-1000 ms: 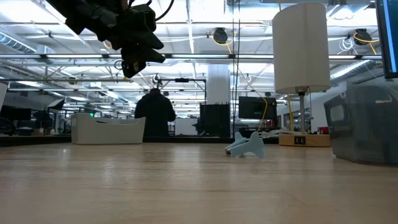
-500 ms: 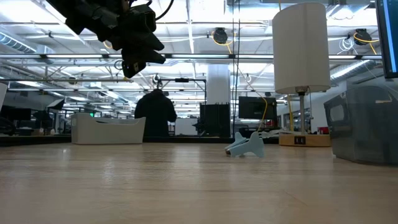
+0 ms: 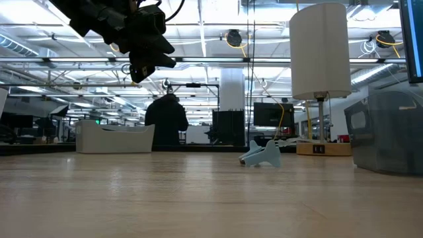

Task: Pick and place Stapler, Stapler remover, tape
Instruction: Put the purple staple remover into the black bin

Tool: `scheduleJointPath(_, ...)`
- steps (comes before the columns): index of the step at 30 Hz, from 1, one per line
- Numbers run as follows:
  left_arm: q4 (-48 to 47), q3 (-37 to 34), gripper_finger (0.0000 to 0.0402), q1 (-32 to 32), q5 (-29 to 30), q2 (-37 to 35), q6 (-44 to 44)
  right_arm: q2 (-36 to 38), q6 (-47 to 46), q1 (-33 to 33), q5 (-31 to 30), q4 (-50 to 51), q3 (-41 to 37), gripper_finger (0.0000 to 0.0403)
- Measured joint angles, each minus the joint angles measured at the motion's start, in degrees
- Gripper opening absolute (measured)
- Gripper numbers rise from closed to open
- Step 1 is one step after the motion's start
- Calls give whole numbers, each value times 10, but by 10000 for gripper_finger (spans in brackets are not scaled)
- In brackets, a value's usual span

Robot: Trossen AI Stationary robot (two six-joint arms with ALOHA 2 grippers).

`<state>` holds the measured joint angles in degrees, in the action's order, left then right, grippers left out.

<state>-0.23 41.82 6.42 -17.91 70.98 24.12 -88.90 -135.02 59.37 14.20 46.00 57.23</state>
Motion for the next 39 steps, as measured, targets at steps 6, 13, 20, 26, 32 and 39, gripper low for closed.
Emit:
scheduleJointPath(6, 0, 0, 113, 0, 0, 0, 0, 0, 1, -10, 7, -20, -28, 180)
scheduleJointPath(13, 0, 0, 113, 0, 0, 0, 1, 0, 0, -10, 4, -11, -30, 180)
scheduleJointPath(20, 0, 0, 113, 0, 0, 0, 1, 0, -1, -10, 4, -8, -30, 180)
scheduleJointPath(26, 0, 0, 113, 0, 0, 0, 0, 0, 7, -12, 8, -14, -30, 180)
scheduleJointPath(32, 0, 0, 113, 0, 0, 0, 0, 1, 18, -13, 20, -64, -59, 180)
scheduleJointPath(39, 0, 0, 113, 0, 0, 0, 3, 1, 15, -28, 24, -76, -90, 180)
